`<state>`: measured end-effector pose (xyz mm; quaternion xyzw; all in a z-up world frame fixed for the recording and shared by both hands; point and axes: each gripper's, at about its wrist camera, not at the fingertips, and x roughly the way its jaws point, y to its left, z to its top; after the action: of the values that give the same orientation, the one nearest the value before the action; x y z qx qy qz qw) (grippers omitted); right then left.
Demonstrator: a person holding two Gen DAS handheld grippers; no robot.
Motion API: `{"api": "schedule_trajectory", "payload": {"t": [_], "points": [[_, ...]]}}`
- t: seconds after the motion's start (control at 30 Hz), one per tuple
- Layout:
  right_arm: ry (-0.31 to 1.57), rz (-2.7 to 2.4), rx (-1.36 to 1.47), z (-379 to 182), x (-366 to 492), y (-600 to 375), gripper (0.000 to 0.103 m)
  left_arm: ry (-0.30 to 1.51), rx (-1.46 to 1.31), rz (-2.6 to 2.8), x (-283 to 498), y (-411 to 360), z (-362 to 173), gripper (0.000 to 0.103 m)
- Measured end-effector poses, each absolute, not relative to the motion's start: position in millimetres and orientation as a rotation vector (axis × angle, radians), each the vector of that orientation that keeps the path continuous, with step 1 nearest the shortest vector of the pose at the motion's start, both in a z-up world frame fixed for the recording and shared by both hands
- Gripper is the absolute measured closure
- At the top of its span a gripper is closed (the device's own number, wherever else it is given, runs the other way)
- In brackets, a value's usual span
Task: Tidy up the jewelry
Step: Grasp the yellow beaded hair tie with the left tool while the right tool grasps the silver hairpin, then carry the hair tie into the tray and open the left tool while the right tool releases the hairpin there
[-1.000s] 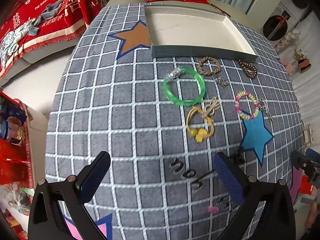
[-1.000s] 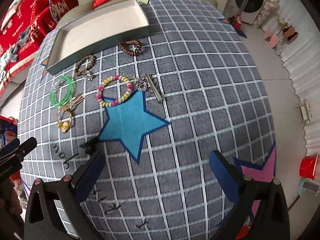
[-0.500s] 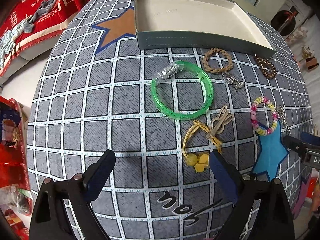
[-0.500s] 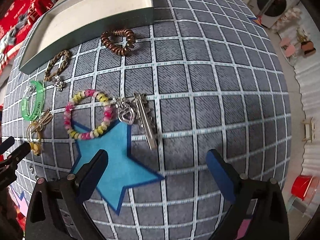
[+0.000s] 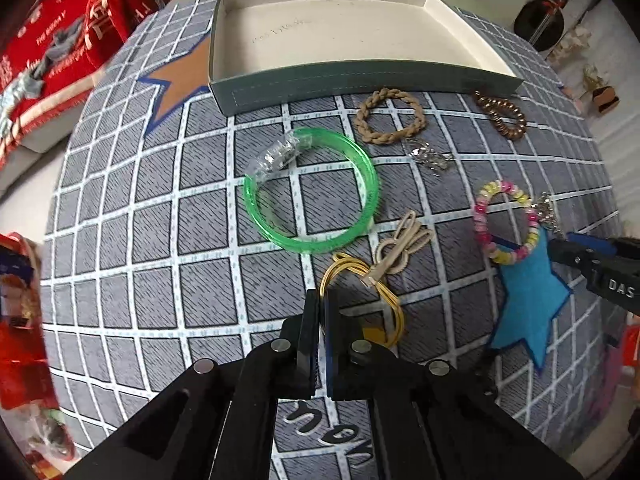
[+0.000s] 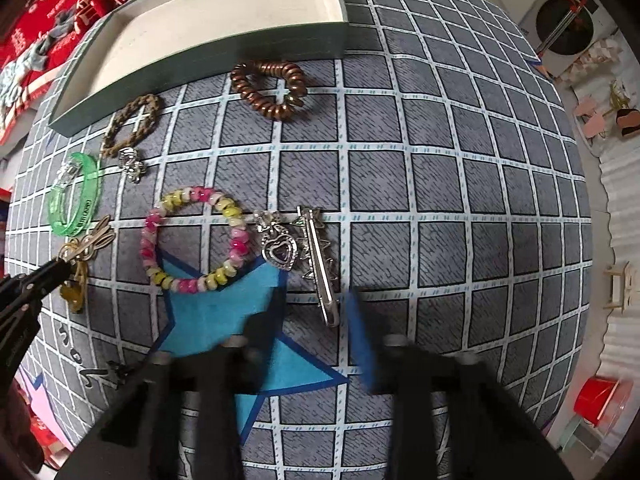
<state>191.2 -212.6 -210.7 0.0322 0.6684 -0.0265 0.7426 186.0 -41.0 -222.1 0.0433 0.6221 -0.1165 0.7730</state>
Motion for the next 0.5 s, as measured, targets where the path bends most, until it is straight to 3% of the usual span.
{"api": "schedule_trajectory", "payload": {"t": [0.03,0.5], "points": [[1.468,-0.054,0.078,-207.0,188.0,-213.8,0.092,1.355,0.083,-0.261,187.1,-42.3,-222.4,0.086],[1.428,0.033,0.317,-160.2,152.8,-236.4,0.092,1.314,-0.033,-0.321,150.0,-24.5,-173.7,0.086]]}}
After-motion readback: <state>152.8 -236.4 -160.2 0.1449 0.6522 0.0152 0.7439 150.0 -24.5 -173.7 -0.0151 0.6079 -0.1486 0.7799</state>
